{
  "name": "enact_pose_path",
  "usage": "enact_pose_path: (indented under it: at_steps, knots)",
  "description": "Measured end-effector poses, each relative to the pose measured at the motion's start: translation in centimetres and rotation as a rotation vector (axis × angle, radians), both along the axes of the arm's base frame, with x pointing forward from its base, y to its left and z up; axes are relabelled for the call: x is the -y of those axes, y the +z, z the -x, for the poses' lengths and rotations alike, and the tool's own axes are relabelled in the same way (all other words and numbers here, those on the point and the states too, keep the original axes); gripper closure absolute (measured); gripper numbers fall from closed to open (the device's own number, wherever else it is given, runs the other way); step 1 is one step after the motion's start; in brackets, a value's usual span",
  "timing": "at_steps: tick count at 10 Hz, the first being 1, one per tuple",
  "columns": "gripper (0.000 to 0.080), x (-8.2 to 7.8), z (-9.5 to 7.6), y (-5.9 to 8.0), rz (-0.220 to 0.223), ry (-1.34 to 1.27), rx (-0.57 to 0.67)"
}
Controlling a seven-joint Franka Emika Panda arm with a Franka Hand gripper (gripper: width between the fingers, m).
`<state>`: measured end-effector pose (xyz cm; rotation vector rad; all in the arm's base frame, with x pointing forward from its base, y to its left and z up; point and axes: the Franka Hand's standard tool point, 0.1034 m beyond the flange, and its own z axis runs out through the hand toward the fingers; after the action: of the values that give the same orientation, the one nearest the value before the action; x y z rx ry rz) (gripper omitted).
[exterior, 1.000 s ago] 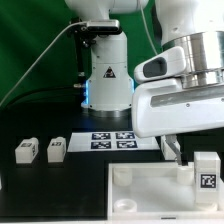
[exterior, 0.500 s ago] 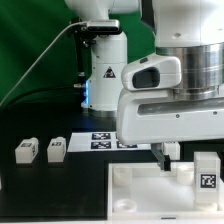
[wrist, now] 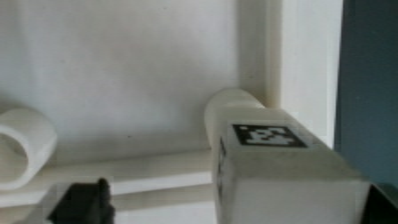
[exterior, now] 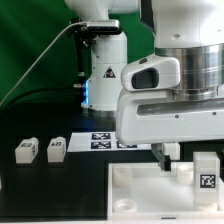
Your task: Assemble one leg
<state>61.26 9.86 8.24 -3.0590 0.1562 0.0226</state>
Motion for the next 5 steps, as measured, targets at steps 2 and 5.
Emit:
enact_pose_path:
  at_steps: [2, 5]
  knots:
    - [0.0403, -0.07, 0.01, -0.01, -0.001, -0.116, -0.009]
    - [0.0508, -0.14, 0.05, -0.05, 0.002, -0.369, -0.031]
